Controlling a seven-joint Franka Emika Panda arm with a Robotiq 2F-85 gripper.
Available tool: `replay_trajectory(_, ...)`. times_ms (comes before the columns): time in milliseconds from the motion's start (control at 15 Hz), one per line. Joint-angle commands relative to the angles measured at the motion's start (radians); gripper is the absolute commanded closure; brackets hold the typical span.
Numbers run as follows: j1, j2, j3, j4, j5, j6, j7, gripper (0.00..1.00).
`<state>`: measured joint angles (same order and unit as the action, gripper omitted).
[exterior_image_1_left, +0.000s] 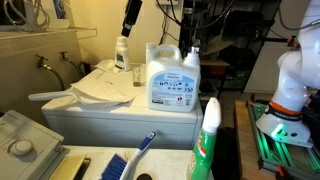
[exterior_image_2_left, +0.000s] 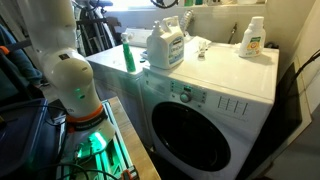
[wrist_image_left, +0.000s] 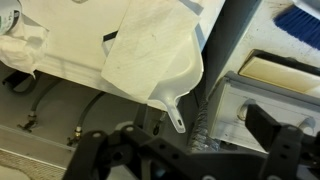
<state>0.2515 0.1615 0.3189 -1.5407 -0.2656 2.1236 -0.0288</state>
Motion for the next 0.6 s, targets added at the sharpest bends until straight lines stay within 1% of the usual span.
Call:
replay_trajectory(0, 0.084, 0.114, -0.036, 0.140, -0.143, -0.103, 0.108, 0.00)
replay_trajectory(67, 0.114, 0.177, -0.050, 0.210, -0.226, -0.142, 0.139, 0.00)
replay_trajectory(133, 0.137, 0.226, -0.065, 0.261, -0.275, -0.176, 0.149, 0.00)
replay_trajectory(200, 0.149, 0.273, -0.076, 0.307, -0.284, -0.199, 0.105, 0.00)
replay_trajectory(267, 0.164, 0.318, -0.093, 0.354, -0.288, -0.225, 0.089, 0.00)
replay_trajectory(400, 0.150, 0.397, -0.102, 0.450, -0.180, -0.271, 0.012, 0.00)
replay_trajectory(467, 0.128, 0.440, -0.078, 0.509, -0.155, -0.308, -0.001, 0.00)
replay_trajectory(533, 0.135, 0.469, -0.089, 0.559, -0.139, -0.365, 0.008, 0.00)
